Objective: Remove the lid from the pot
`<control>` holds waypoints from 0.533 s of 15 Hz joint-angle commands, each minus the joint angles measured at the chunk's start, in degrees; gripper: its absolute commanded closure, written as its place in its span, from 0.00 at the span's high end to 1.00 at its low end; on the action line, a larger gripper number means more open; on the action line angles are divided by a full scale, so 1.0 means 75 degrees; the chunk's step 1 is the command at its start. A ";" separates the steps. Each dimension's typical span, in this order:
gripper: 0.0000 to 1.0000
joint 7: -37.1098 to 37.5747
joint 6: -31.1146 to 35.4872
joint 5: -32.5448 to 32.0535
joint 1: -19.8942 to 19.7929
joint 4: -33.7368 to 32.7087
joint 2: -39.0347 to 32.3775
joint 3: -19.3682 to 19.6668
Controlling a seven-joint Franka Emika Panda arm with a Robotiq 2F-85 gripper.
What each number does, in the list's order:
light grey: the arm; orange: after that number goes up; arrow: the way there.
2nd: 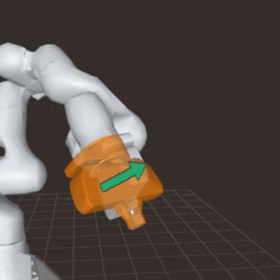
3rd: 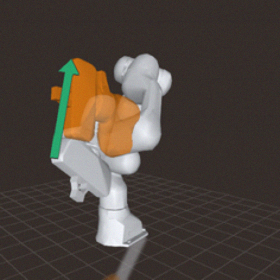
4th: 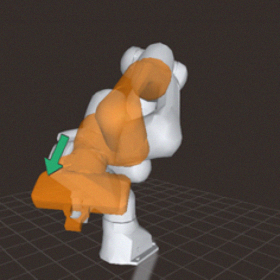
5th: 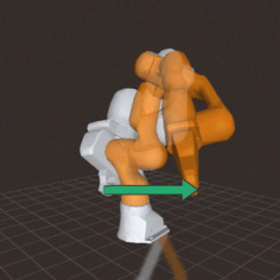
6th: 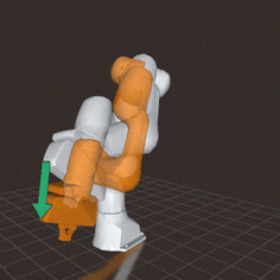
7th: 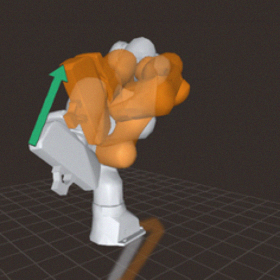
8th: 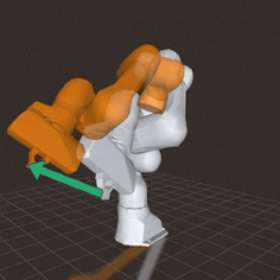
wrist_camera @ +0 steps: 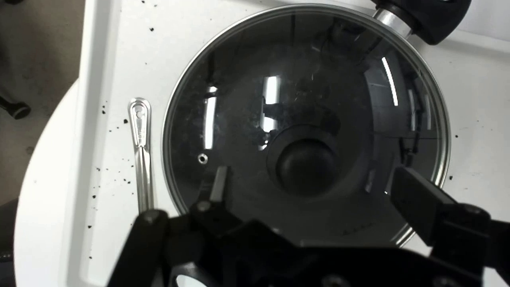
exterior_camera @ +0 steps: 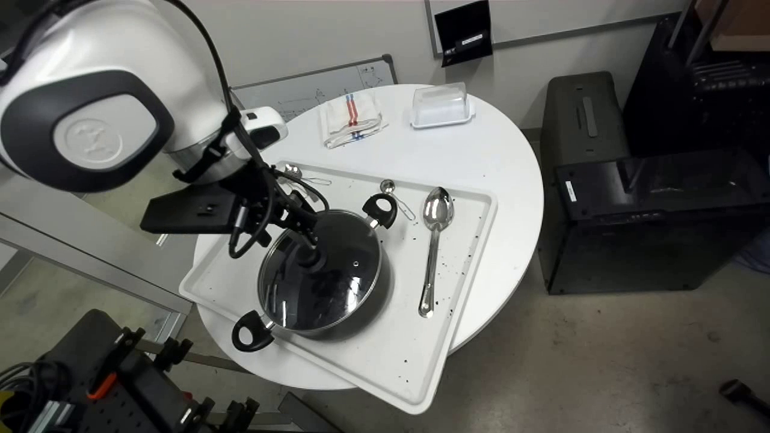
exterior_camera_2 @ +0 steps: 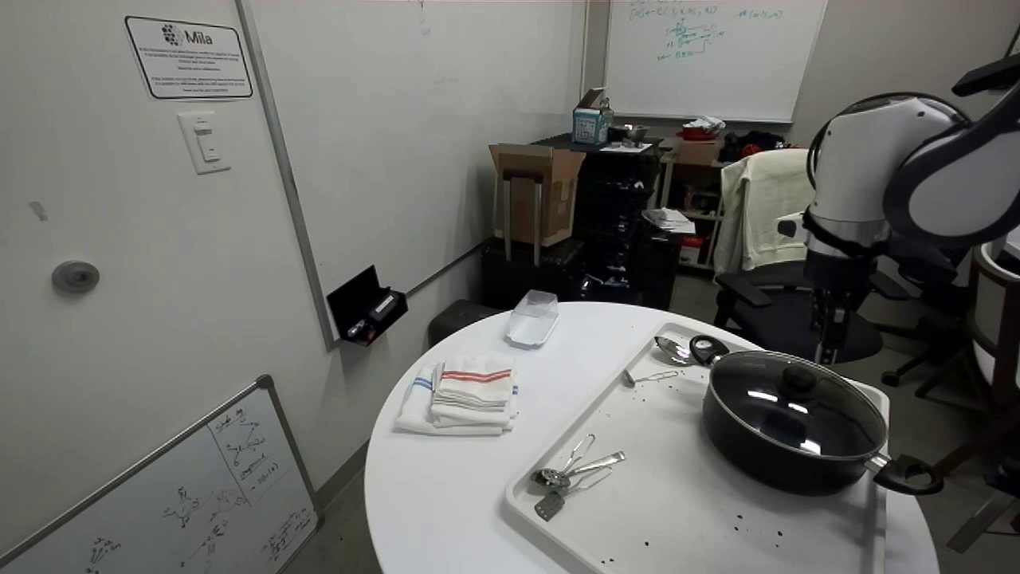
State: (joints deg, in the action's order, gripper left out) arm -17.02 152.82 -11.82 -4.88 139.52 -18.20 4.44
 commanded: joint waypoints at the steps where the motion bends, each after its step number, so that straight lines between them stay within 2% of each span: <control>1: 1.00 0.0167 0.0532 -0.0366 0.0107 -0.0041 -0.0437 0.0041; 8: 1.00 0.0188 0.0840 -0.0547 0.0216 -0.0118 -0.0868 0.0093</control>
State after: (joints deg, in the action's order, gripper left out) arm -16.99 157.57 -14.19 -3.93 139.35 -23.18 4.45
